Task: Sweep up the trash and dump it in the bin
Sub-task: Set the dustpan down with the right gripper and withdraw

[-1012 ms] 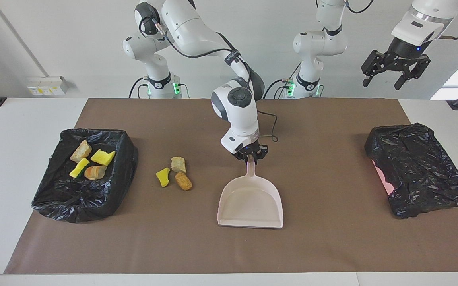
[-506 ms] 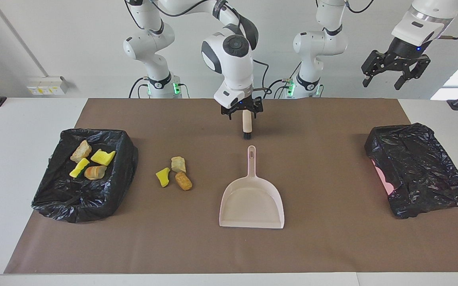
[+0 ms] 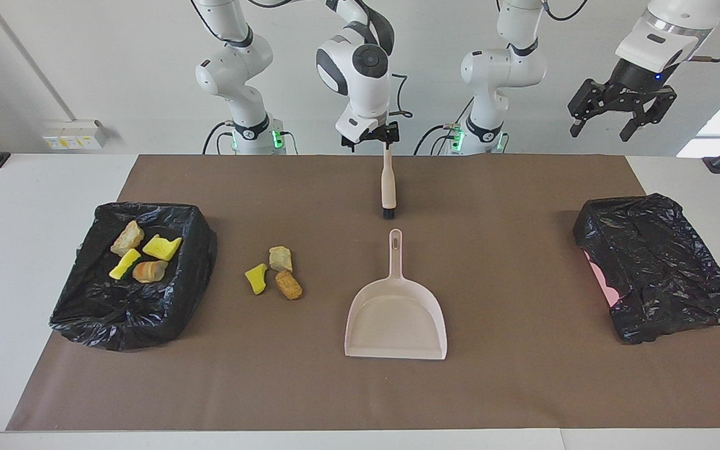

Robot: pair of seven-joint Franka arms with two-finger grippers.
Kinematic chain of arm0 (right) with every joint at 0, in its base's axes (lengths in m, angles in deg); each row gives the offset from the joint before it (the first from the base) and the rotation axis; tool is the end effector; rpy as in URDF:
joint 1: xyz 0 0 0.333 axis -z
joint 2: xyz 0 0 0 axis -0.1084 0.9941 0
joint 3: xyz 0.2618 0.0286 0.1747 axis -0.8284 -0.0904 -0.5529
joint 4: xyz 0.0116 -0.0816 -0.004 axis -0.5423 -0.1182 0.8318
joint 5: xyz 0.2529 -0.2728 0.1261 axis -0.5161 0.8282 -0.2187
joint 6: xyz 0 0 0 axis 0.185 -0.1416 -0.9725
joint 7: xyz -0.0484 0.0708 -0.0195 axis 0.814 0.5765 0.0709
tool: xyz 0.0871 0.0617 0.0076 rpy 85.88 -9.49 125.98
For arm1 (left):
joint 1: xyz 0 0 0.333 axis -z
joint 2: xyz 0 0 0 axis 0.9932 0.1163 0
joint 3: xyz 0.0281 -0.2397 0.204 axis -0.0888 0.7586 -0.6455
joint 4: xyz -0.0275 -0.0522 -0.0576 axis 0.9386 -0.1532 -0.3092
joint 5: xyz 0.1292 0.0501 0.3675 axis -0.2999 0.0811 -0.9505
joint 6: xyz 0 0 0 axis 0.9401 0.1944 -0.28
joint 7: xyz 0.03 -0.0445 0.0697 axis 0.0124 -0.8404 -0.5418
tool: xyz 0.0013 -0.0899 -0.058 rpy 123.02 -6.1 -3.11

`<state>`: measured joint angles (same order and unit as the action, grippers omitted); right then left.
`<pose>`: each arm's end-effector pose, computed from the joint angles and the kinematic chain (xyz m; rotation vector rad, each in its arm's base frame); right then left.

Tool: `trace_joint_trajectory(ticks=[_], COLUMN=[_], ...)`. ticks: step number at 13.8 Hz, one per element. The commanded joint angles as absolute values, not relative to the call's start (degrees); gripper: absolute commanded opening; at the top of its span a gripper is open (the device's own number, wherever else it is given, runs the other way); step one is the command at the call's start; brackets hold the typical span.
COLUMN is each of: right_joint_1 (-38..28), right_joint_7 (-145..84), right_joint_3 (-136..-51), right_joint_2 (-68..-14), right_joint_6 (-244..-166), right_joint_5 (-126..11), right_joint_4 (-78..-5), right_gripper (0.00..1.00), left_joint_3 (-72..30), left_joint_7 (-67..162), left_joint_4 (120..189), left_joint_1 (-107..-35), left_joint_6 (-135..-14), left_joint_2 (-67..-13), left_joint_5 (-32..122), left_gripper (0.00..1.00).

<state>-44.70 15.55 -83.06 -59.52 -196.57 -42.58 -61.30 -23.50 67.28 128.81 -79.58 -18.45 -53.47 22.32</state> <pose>0.3289 0.3859 0.4134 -3.0455 -0.0760 0.4801 0.5158 -0.0419 0.7004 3.0944 -0.2294 0.0661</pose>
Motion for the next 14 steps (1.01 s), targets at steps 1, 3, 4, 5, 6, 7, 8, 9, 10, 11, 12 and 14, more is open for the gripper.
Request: trace_joint_trajectory(ticks=[1, 3, 4, 5, 6, 7, 8, 9, 10, 11, 12, 14], right_joint_1=[-46.94, -50.54, -52.47, -53.62, -53.63, -53.63, -53.63, -53.89, -54.07, -53.98, -53.89, -53.72], right_joint_7=[18.41, 20.77, 22.70, 23.94, 24.04, 24.13, 24.13, 24.22, 24.30, 24.30, 24.22, 23.17], right_joint_3=[-83.03, -83.03, -83.03, -83.03, -83.03, -83.03, -83.03, -83.03, -82.94, -82.94, -82.94, -82.94], right_joint_2=[-60.57, -59.35, -58.29, -58.37, -58.46, -58.20, -57.67, -56.62, -56.35, -56.09, -55.82, -55.73], right_joint_6=[-203.33, -206.42, -208.26, -210.98, -213.00, -214.07, -215.47, -216.18, -216.19, -216.80, -218.02, -218.21], right_joint_5=[-45.17, -46.67, -46.76, -46.76, -46.76, -46.76, -46.76, -46.76, -46.76, -46.76, -46.76, -46.76], right_joint_4=[-65.52, -66.76, -67.55, -69.73, -70.97, -71.07, -71.07, -71.16, -71.07, -71.07, -70.98, -71.07], right_gripper=[1.00, 1.00, 1.00, 1.00, 1.00, 1.00, 1.00, 1.00, 1.00, 1.00, 1.00, 0.74], left_joint_3=[-23.18, -23.00, -22.48, -21.78, -20.99, -20.72, -20.37, -20.45, -20.45, -20.37, -20.45, -20.37], left_joint_7=[67.58, 67.31, 67.14, 67.05, 66.70, 66.53, 66.61, 66.70, 66.70, 66.18, 65.04, 61.36], left_joint_4=[127.97, 127.97, 127.97, 128.23, 129.36, 131.63, 133.66, 135.51, 137.26, 139.20, 141.48, 145.61], left_joint_1=[-80.16, -79.63, -79.28, -78.32, -77.53, -77.00, -74.99, -72.36, -70.16, -68.66, -66.12, -62.42], left_joint_6=[-17.08, -17.16, -17.08, -16.99, -17.08, -18.21, -19.70, -21.19, -23.82, -26.71, -30.22, -37.96], left_joint_2=[-53.58, -53.49, -53.58, -53.75, -54.71, -55.85, -56.39, -56.30, -56.04, -55.69, -55.08, -53.06], left_joint_5=[22.64, 22.64, 22.81, 23.16, 23.16, 23.34, 23.34, 23.34, 23.34, 23.34, 23.34, 23.25], left_gripper=[1.00, 1.00, 1.00, 1.00, 1.00, 1.00, 1.00, 1.00, 1.00, 1.00, 1.00, 1.00])
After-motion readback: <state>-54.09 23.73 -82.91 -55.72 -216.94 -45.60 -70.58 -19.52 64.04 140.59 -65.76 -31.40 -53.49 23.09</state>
